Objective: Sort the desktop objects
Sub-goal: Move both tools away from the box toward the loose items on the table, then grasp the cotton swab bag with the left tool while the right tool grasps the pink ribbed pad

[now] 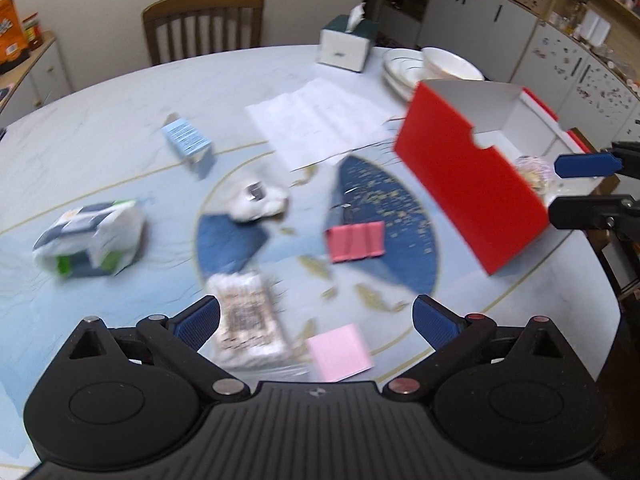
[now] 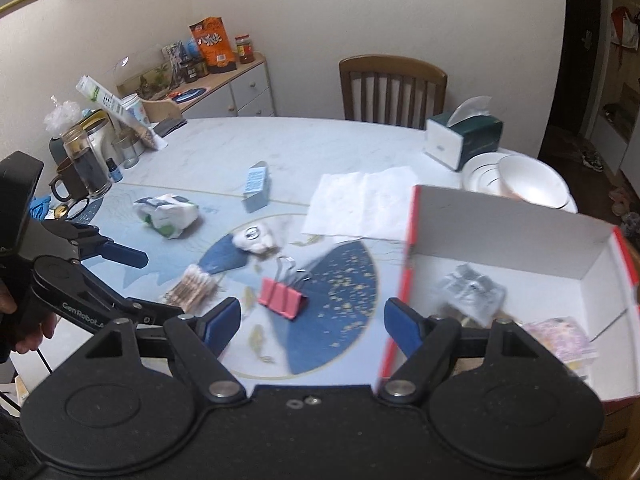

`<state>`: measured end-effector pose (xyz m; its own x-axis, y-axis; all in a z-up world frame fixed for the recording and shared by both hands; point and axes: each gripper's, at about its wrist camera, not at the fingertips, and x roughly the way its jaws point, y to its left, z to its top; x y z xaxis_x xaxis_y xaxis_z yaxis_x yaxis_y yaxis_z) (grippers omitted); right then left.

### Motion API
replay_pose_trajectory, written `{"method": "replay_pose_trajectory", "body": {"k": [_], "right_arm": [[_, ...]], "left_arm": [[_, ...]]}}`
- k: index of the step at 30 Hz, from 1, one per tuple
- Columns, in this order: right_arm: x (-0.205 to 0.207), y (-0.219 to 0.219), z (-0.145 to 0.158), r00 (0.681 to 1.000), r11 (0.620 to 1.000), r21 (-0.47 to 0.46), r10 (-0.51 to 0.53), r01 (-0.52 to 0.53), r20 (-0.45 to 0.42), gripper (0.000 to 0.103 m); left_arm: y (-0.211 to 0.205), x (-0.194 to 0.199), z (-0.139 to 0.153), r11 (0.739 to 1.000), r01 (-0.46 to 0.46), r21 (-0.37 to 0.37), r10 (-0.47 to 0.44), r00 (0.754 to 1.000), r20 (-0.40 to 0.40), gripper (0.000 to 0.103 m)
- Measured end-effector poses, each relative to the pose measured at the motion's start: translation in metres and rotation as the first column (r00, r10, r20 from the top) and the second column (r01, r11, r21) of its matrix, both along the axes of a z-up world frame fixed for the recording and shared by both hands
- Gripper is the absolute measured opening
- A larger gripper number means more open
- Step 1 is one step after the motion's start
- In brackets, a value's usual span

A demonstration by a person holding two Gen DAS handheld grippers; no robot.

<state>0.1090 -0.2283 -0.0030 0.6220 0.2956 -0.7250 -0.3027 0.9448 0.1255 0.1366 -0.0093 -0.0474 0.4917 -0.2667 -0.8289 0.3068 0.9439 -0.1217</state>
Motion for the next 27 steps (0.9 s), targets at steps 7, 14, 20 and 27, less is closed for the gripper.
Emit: {"method": "replay_pose_trajectory", "body": {"k": [7, 14, 20, 27], "right_arm": [[-0.002, 0.038, -0.023, 0.998, 1.000, 0.001, 0.005, -0.005, -0.056, 0.079], [-0.008, 0.078, -0.050, 0.995, 1.000, -0.017, 0.003, -0.004, -0.104, 0.079], [-0.008, 0.105, -0.069, 0.993, 0.999, -0.043, -0.016, 0.011, -0.121, 0.079], [-0.004, 0.125, -0.089, 0.990, 0.995, -0.094, -0.056, 0.043, -0.131, 0.078]], "left_arm": [[0.026, 0.004, -0.015, 0.998, -0.049, 0.025, 0.048, 0.999, 0.020, 0.103], [0.039, 0.013, -0.032, 0.998, -0.055, 0.032, 0.055, 0.998, 0.004, 0.103], [0.036, 0.022, -0.042, 0.997, -0.042, 0.068, 0.040, 0.999, 0.024, 0.103], [0.035, 0.032, -0.056, 0.994, -0.043, 0.097, 0.042, 0.999, 0.010, 0.103]]}}
